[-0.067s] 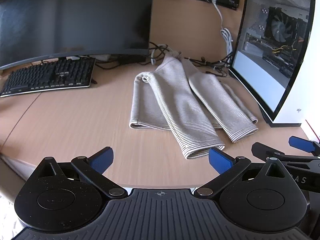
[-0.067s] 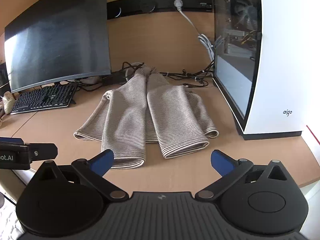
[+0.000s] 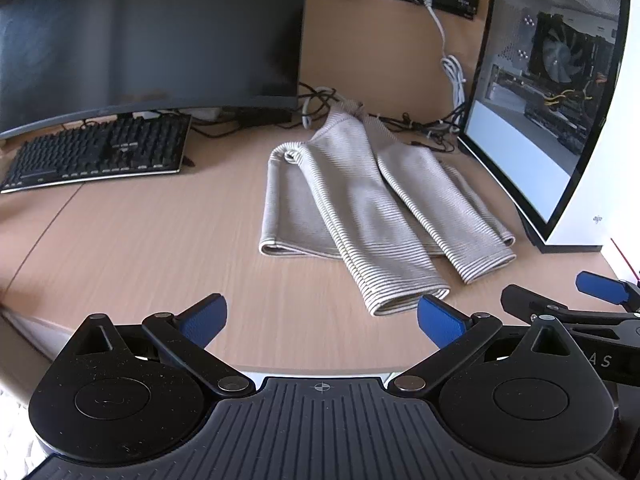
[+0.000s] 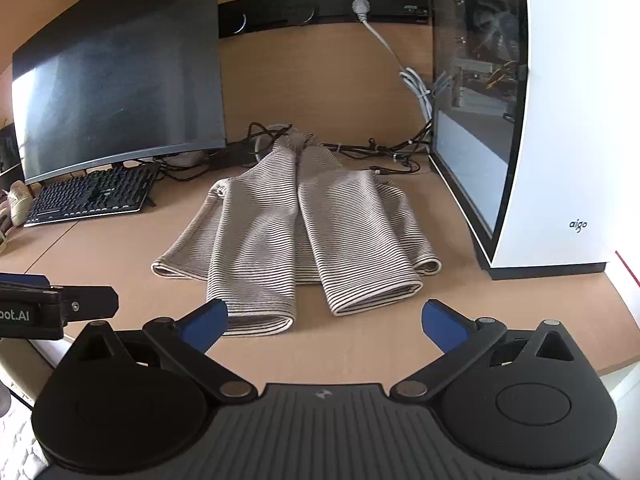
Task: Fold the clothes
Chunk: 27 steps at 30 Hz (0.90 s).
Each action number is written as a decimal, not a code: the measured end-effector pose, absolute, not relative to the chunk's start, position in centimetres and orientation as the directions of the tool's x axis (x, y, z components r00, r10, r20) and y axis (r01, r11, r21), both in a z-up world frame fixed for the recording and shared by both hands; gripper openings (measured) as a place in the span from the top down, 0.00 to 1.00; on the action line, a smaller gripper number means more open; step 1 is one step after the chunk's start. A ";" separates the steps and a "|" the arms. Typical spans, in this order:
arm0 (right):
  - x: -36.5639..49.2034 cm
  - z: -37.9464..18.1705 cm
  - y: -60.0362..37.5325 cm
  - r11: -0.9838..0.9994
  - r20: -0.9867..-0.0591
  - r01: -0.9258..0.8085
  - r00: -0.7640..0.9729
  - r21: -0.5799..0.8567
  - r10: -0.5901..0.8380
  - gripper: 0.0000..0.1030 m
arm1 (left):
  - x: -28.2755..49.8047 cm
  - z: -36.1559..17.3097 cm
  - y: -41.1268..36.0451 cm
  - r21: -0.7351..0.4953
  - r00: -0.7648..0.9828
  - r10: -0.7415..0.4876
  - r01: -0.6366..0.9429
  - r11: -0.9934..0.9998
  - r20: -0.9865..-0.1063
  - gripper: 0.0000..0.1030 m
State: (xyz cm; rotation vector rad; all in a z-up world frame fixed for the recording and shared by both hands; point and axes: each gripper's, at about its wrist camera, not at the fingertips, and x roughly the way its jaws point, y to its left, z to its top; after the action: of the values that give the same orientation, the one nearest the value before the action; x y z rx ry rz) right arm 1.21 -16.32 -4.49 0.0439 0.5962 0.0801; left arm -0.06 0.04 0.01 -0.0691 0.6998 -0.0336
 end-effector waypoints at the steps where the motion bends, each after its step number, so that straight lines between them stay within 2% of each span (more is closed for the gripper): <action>1: 1.3 -4.5 -16.4 0.996 -0.557 -0.062 0.826 0.064 0.087 0.00 | -0.1 0.0 0.1 -0.074 0.764 -0.054 0.009 0.997 -0.642 0.00; 27: 0.6 -5.0 -13.7 0.997 -0.574 -0.044 0.816 0.064 0.073 0.00 | -0.8 -0.1 0.0 -0.058 0.755 -0.045 0.009 0.998 -0.654 0.00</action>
State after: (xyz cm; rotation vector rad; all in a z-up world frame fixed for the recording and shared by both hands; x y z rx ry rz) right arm 0.57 -13.74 -5.02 0.0482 0.6141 0.0627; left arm -0.83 0.04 -0.13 -0.0526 0.7144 -0.0296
